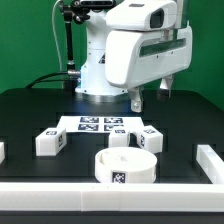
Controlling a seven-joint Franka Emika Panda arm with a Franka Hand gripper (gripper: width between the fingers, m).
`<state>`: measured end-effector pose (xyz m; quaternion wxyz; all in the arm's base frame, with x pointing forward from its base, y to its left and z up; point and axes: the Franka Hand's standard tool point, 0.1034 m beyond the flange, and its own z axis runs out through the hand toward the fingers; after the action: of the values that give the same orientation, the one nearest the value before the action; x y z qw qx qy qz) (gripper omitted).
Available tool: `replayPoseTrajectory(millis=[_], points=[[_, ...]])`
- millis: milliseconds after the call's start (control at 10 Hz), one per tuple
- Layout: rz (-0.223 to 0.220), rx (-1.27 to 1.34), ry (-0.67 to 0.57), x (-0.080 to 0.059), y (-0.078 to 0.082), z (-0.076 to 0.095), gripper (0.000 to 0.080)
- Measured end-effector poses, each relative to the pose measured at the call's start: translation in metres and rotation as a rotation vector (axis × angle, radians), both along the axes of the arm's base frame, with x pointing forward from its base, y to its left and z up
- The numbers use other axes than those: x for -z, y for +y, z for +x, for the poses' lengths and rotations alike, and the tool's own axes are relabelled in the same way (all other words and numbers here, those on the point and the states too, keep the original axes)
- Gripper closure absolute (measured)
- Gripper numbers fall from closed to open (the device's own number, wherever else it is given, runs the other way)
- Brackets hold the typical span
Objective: Assemble stool
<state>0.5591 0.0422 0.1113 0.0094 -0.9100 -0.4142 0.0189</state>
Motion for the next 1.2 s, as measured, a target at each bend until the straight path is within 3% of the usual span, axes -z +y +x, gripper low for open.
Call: replayPoseTrajectory(millis=[600,700,800,900,1200], points=[[0.003,-0.088,0.001,0.002,-0.006,0.0,0.0149],[0.006,-0.187,0.011,0.008,-0.022,-0.001,0.0149],[0.009,-0.228,0.024,0.016,-0.029,-0.002,0.0149],[0.016,-0.305,0.036,0.026,-0.032,-0.002,0.0149],[0.018,-0.308,0.039,0.03,-0.032,-0.003,0.0149]])
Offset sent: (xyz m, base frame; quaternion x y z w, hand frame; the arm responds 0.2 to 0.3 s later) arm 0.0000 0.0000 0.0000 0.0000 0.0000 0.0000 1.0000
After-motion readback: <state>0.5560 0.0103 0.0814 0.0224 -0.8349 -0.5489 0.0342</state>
